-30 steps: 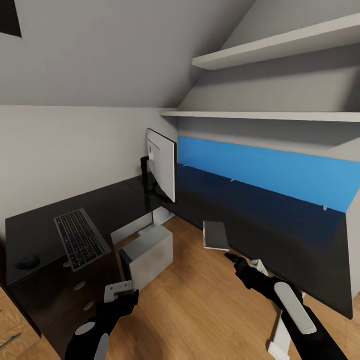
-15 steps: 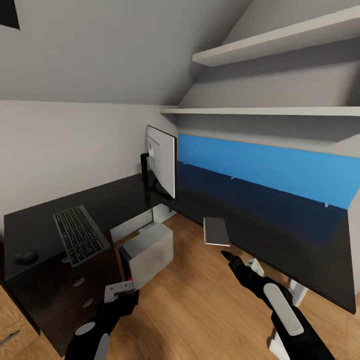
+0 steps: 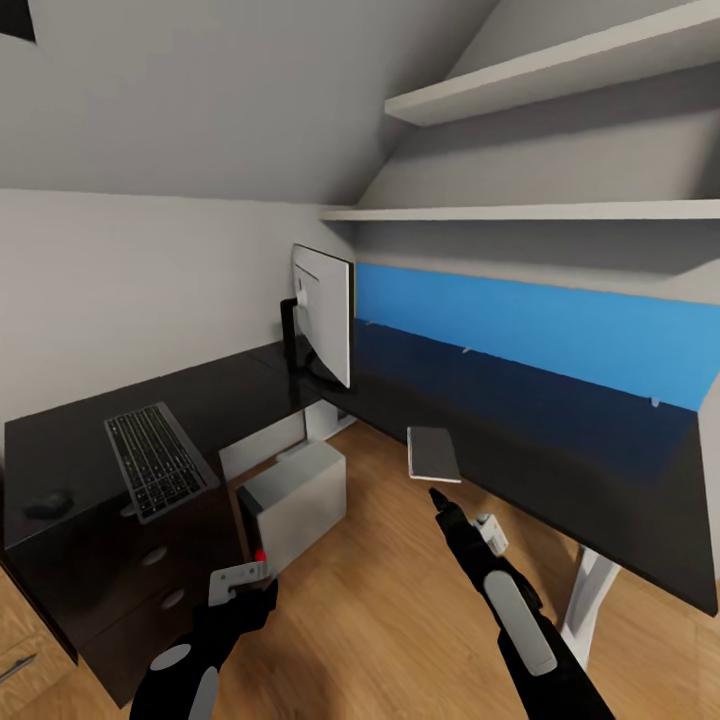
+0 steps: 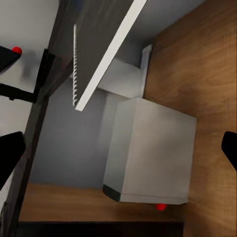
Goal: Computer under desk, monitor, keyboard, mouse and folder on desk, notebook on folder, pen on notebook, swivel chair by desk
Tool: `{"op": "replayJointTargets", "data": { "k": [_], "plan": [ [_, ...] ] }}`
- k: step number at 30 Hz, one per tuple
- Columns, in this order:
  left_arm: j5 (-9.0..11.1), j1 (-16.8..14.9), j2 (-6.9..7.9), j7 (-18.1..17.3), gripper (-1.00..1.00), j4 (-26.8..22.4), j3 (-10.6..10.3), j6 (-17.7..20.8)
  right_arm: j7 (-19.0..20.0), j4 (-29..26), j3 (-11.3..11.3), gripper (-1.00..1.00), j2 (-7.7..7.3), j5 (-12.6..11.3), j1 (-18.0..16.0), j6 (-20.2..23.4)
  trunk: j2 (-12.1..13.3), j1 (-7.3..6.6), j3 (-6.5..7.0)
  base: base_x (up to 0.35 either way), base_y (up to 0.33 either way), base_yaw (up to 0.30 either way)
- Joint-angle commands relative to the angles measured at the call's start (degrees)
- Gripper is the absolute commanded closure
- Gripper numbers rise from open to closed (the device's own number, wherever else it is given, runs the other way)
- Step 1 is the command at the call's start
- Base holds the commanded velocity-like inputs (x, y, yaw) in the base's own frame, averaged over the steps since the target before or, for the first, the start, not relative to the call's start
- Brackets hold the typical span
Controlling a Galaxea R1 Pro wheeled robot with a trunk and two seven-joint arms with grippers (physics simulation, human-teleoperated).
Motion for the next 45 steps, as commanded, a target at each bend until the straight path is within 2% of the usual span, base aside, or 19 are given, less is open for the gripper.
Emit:
{"op": "replayJointTargets", "data": {
  "k": [1,6,8,9,11,14,16,19,21,24,32,45],
  "plan": [
    [0.4,0.0,-0.03,0.3,-1.00,-0.1,0.0,0.3,0.3,0.0,0.0,-1.00,0.04,-0.4,0.0,-0.5,-0.4,0.22,-0.24,0.000,0.000,0.000],
    [0.4,0.0,-0.03,0.3,-1.00,-0.1,0.0,0.2,5.1,0.9,0.0,-1.00,0.17,-1.0,0.4,-3.4,-2.5,1.32,-1.14,0.000,0.000,0.000],
    [0.4,0.0,-0.03,0.3,-1.00,-0.1,0.0,0.2,7.4,1.2,-0.1,-1.00,0.05,-2.6,0.7,-3.9,-3.3,1.76,-1.50,0.000,0.000,0.000],
    [0.4,0.0,-0.05,0.3,-1.00,-0.1,-0.1,0.2,9.5,1.3,-0.1,-1.00,-0.18,-5.2,0.9,-4.1,-3.7,1.98,-1.68,0.000,0.000,0.000],
    [0.4,0.0,-0.04,0.3,-1.00,-0.1,-0.1,0.2,10.6,1.3,-0.1,-1.00,-0.47,-7.1,1.0,-3.9,-4.5,2.42,-2.04,0.000,0.000,0.000],
    [0.4,0.0,-0.05,0.3,-1.00,-0.1,-0.1,0.2,12.1,1.4,-0.1,-1.00,-1.93,-10.6,1.1,-2.4,-5.7,3.08,-2.58,0.000,0.000,0.000],
    [0.4,0.0,-0.08,0.3,-1.00,-0.1,-0.1,0.2,12.6,1.3,-0.2,-1.00,-3.03,-13.1,1.2,0.0,-6.5,3.52,-2.94,0.000,0.000,0.000],
    [0.4,0.0,-0.10,0.3,-1.00,-0.1,-0.1,0.2,12.7,1.3,-0.5,-1.00,-3.42,-15.6,1.2,2.1,-7.7,4.17,-3.48,0.000,0.000,0.000],
    [0.4,0.0,-0.11,0.3,-1.00,-0.1,-0.1,0.2,12.6,1.3,-1.4,-1.00,-3.74,-19.3,1.2,4.9,-8.5,4.61,-3.84,0.000,0.000,0.000],
    [0.4,0.0,-0.12,0.3,-1.00,-0.1,-0.1,0.2,12.6,1.3,-2.1,-1.00,-4.61,-21.8,1.2,7.9,-9.3,5.05,-4.19,0.000,0.000,0.000],
    [0.5,0.0,-0.04,0.2,-1.00,0.0,-0.1,0.4,12.8,1.2,-2.2,-1.00,-5.13,-22.9,1.2,9.4,-9.3,5.05,-4.19,0.000,0.000,0.000],
    [0.4,0.0,0.07,0.1,-1.00,0.3,-0.1,0.4,12.8,1.1,-2.2,-1.00,-5.07,-23.3,1.2,9.6,-9.3,5.05,-4.19,0.000,0.000,0.000]
  ]
}}
